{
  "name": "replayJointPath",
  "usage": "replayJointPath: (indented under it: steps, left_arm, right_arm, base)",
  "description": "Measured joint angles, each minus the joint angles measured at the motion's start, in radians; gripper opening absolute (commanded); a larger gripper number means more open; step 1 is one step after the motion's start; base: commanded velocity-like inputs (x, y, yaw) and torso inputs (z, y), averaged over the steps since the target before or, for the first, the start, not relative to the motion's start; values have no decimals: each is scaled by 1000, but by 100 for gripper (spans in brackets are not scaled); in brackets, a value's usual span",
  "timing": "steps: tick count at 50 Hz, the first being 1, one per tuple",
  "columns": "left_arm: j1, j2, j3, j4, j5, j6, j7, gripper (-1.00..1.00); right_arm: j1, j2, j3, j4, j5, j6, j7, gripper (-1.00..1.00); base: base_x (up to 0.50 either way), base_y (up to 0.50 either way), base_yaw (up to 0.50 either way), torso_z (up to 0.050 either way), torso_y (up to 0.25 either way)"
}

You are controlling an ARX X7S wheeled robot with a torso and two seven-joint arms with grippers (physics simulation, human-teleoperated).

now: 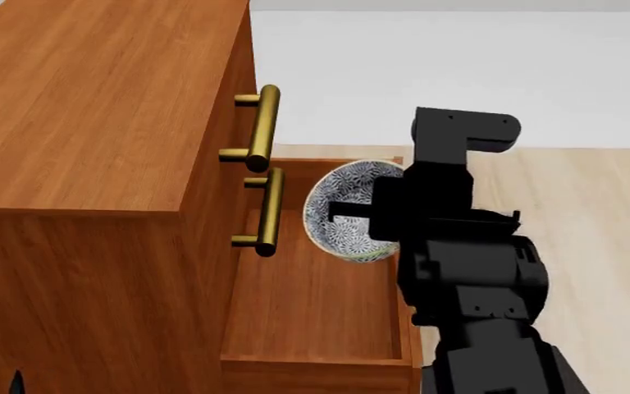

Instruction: Put the bowl in the bottom drawer of the cabinet.

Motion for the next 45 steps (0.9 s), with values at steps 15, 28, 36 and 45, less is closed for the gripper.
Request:
replayJointPath:
  steps: [15, 28, 36, 45]
  left_arm:
    - [1, -1, 1, -5, -3, 3, -4, 100]
    - [3, -3, 1, -7, -7, 6, -8, 100]
    - [2, -5, 1, -7, -11, 4, -10, 100]
    - [1, -9, -2, 0, -16, 0, -13, 100]
  right_arm:
    - [11, -35, -38, 108, -14, -60, -27, -100]
    - [0, -44, -206, 129, 135, -86, -10, -100]
    - [-8, -45, -336, 129, 259, -102, 4, -100]
    - [-16, -46, -501, 129, 424, -122, 21, -100]
  base:
    - [0, 0, 0, 0, 0]
    - [0, 0, 0, 0, 2]
    - [0, 0, 0, 0, 0]
    - [0, 0, 0, 0, 0]
